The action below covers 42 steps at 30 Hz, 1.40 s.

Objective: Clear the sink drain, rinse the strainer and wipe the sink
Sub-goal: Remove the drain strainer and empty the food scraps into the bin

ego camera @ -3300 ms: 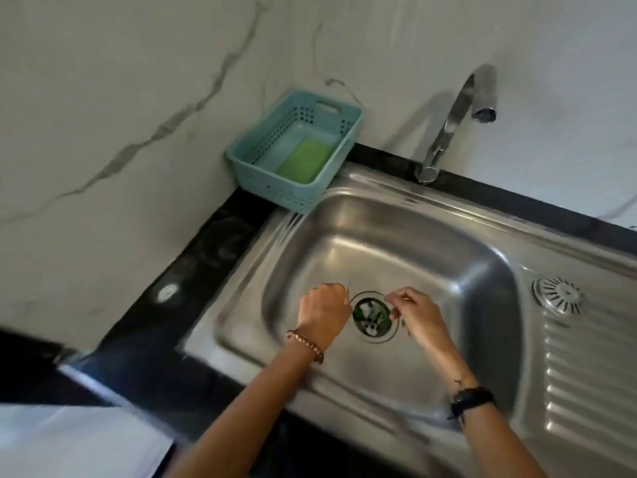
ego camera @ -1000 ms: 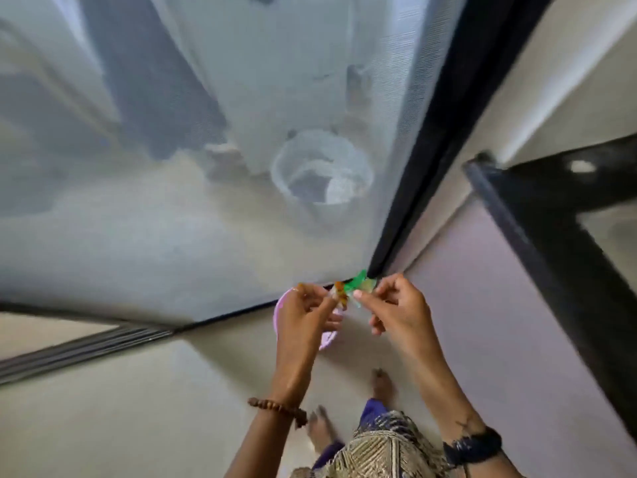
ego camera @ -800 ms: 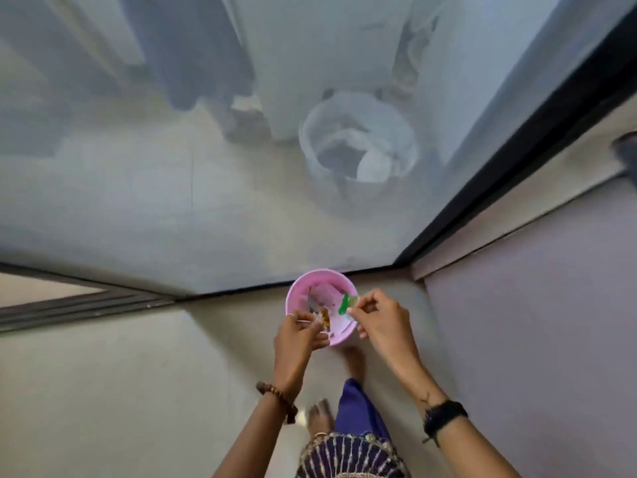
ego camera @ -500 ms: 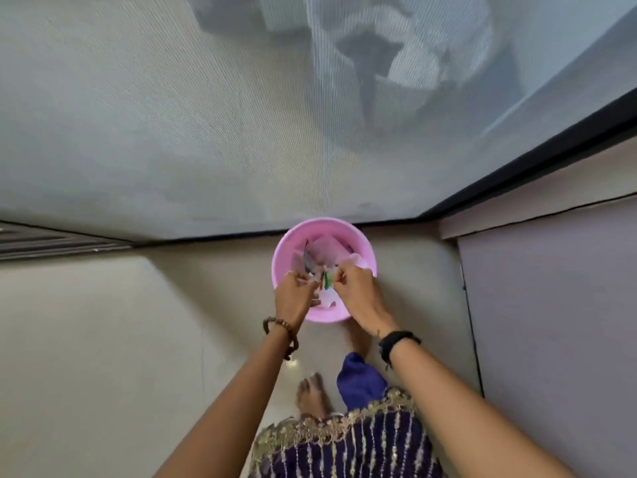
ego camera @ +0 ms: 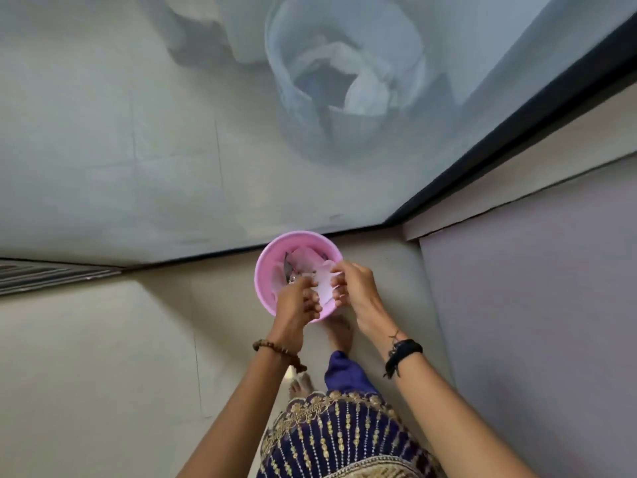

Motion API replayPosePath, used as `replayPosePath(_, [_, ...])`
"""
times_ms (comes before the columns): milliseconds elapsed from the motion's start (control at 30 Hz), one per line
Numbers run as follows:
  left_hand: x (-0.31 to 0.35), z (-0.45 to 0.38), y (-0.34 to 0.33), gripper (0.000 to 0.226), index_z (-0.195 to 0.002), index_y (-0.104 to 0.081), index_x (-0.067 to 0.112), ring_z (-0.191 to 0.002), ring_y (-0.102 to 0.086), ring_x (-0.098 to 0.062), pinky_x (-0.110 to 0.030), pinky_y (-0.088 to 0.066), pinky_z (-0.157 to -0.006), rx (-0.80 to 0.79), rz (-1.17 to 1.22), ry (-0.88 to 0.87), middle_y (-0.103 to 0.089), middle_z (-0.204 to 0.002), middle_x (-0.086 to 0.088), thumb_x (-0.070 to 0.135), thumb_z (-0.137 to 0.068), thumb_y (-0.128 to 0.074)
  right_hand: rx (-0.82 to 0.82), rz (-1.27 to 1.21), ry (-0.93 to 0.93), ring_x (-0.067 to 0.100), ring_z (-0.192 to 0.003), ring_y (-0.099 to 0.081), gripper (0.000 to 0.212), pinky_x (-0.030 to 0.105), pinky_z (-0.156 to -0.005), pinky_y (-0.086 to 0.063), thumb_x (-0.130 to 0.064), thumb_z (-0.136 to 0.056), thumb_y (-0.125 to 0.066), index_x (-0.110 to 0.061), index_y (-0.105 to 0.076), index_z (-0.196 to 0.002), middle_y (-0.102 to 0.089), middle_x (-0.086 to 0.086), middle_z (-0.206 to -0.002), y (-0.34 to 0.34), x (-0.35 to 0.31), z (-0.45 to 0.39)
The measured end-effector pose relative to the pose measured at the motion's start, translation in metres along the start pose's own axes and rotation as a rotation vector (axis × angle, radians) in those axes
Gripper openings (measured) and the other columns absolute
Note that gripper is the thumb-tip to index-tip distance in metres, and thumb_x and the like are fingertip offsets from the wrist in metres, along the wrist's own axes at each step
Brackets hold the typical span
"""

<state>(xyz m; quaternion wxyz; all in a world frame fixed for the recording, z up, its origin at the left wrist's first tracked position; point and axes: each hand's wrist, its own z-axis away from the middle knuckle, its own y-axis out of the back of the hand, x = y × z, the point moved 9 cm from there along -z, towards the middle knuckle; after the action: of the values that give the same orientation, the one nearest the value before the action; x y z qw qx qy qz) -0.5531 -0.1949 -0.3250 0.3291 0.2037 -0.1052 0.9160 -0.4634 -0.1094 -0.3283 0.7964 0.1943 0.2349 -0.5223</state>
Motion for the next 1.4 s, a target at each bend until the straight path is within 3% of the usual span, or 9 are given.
replayPosePath(167, [0.057, 0.153, -0.073, 0.038, -0.054, -0.045, 0.017, -0.026, -0.028, -0.003, -0.013, -0.022, -0.031, -0.237, 0.050, -0.109, -0.034, -0.033, 0.008, 0.021, -0.092, -0.045, -0.164, -0.416, 0.070, 0.004, -0.027, -0.024, 0.033, 0.014, -0.027, -0.015, -0.015, -0.088, -0.042, -0.015, -0.048, -0.055, -0.036, -0.008, -0.038, 0.035, -0.092, 0.143])
replayPosePath(333, [0.078, 0.307, -0.159, 0.043, -0.048, -0.047, 0.021, -0.030, -0.021, -0.005, -0.015, -0.019, -0.032, -0.593, -0.025, -0.185, -0.025, -0.038, 0.008, 0.026, -0.091, -0.047, -0.201, -0.680, 0.275, 0.002, -0.027, -0.021, 0.028, 0.013, -0.028, -0.014, -0.016, -0.090, -0.036, -0.015, -0.047, -0.065, -0.031, -0.009, -0.039, 0.131, -0.159, 0.283])
replayPosePath(667, [-0.017, 0.489, -0.408, 0.038, -0.060, -0.049, 0.013, -0.027, -0.038, -0.005, -0.014, -0.025, -0.029, -1.066, -0.767, -0.420, -0.043, -0.033, 0.004, 0.019, -0.096, -0.040, 0.362, -0.983, 0.518, 0.004, -0.026, -0.024, 0.032, 0.016, -0.035, -0.013, -0.017, -0.088, -0.040, -0.015, -0.050, -0.058, -0.035, -0.004, -0.036, 0.419, -0.139, 0.419])
replayPosePath(800, [-0.065, 0.488, -0.521, 0.026, -0.072, -0.063, 0.011, -0.040, -0.051, -0.008, -0.019, -0.042, -0.044, -1.048, -1.303, -0.741, -0.064, -0.051, 0.003, 0.020, -0.091, -0.048, 0.706, -0.824, 0.366, 0.003, -0.027, -0.029, 0.025, 0.011, -0.030, -0.018, -0.016, -0.090, -0.043, -0.016, -0.057, -0.069, -0.045, -0.008, -0.039, 0.547, -0.088, 0.411])
replayPosePath(933, [-0.103, 0.436, -0.607, 0.025, -0.100, -0.063, 0.007, -0.095, -0.063, -0.032, -0.037, -0.051, -0.082, -0.776, -1.880, -1.091, -0.068, -0.105, -0.015, 0.022, -0.090, -0.045, 0.903, -0.453, 0.172, 0.006, -0.041, -0.043, 0.017, 0.016, -0.039, -0.031, -0.015, -0.087, -0.052, -0.017, -0.063, -0.074, -0.063, 0.004, -0.067, 0.645, -0.039, 0.372])
replayPosePath(1033, [-0.141, 0.391, -0.636, 0.027, -0.108, -0.062, 0.008, -0.105, -0.060, -0.032, -0.036, -0.049, -0.086, -0.753, -2.126, -1.117, -0.065, -0.115, -0.015, 0.021, -0.092, -0.044, 0.894, -0.142, 0.096, 0.016, -0.070, -0.058, 0.012, 0.024, -0.060, -0.038, -0.015, -0.086, -0.056, -0.014, -0.068, -0.086, -0.071, 0.009, -0.088, 0.677, -0.020, 0.331])
replayPosePath(1133, [-0.180, 0.360, -0.642, 0.028, -0.117, -0.057, 0.014, -0.111, -0.058, -0.033, -0.038, -0.047, -0.090, -0.785, -2.333, -1.163, -0.062, -0.120, -0.013, 0.022, -0.094, -0.042, 0.828, 0.122, 0.056, 0.023, -0.085, -0.065, 0.015, 0.027, -0.066, -0.046, -0.019, -0.086, -0.055, -0.015, -0.069, -0.090, -0.071, 0.006, -0.094, 0.679, -0.015, 0.287])
replayPosePath(1267, [-0.207, 0.335, -0.645, 0.027, -0.117, -0.055, 0.015, -0.109, -0.060, -0.030, -0.037, -0.047, -0.086, -0.731, -2.529, -1.279, -0.062, -0.119, -0.011, 0.015, -0.095, -0.040, 0.813, 0.617, 0.030, 0.025, -0.091, -0.065, 0.020, 0.031, -0.074, -0.049, -0.019, -0.093, -0.045, -0.015, -0.064, -0.101, -0.070, 0.006, -0.102, 0.664, -0.024, 0.243])
replayPosePath(1400, [-0.213, 0.324, -0.643, 0.026, -0.115, -0.053, 0.010, -0.108, -0.060, -0.030, -0.035, -0.045, -0.085, -0.736, -2.624, -1.365, -0.061, -0.118, -0.011, 0.009, -0.096, -0.036, 0.703, 0.771, 0.053, 0.026, -0.111, -0.056, 0.034, 0.033, -0.085, -0.047, -0.016, -0.090, -0.055, -0.011, -0.051, -0.124, -0.056, 0.010, -0.125, 0.647, -0.017, 0.216])
